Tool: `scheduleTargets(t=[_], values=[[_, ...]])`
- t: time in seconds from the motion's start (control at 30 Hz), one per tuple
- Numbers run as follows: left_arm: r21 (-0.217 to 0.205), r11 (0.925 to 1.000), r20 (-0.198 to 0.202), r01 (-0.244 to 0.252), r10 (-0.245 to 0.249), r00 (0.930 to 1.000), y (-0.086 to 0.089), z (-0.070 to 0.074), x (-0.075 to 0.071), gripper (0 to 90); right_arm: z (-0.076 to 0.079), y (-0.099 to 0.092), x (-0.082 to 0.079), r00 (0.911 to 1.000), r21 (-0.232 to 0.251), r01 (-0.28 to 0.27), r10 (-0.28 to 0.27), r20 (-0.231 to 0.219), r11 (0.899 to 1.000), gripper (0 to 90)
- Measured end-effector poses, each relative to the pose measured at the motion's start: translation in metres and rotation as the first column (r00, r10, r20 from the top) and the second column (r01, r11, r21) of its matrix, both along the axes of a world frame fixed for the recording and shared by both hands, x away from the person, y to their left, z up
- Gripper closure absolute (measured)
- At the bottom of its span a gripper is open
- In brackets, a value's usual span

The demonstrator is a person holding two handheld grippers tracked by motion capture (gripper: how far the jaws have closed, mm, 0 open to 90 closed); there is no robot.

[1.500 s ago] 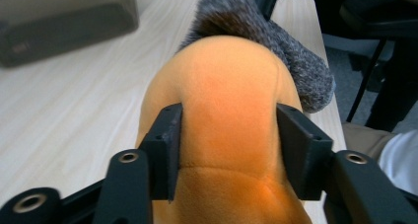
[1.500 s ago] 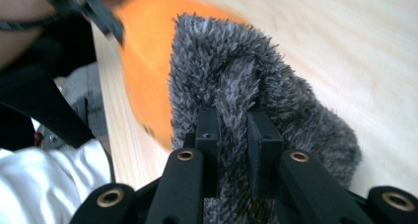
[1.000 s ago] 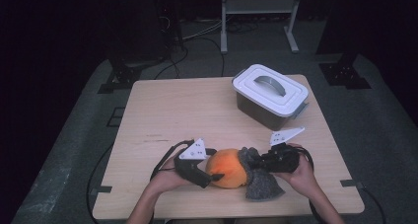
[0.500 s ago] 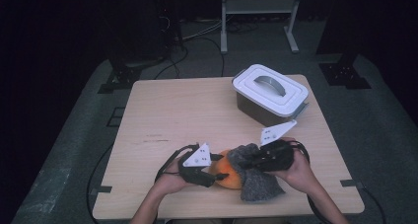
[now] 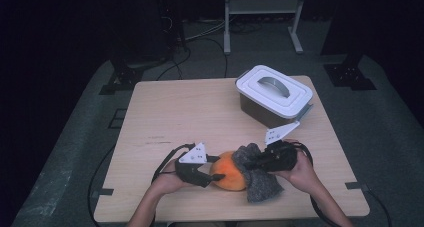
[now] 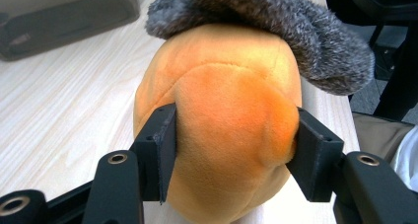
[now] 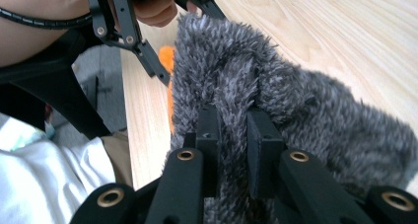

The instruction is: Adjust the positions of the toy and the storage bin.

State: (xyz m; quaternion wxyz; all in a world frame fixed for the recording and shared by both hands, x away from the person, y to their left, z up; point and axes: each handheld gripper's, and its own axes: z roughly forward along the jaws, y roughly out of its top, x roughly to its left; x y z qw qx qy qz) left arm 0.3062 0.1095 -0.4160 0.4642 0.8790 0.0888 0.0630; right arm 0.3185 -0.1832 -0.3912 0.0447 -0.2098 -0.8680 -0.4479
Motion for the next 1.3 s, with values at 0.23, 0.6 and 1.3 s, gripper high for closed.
scheduleTargets(t=[0.23,0.6,1.3], values=[[-0.071,0.9970,0.003,-0.030,0.031,0.9995,-0.013,0.022,-0.007,23.8,-0.006,0.004,-0.005,1.0000,0.034,0.001,-0.001,0.002,0.999,77.3],[-0.034,0.9994,0.002,-0.004,0.004,1.0000,-0.013,0.002,-0.005,38.4,-0.009,0.004,-0.009,1.0000,0.038,-0.003,0.003,-0.004,0.999,77.3],[-0.062,0.9980,-0.057,0.014,-0.017,0.9982,0.002,-0.001,0.003,36.6,-0.018,-0.010,-0.010,0.9989,-0.001,0.043,-0.043,-0.018,0.999,77.1]])
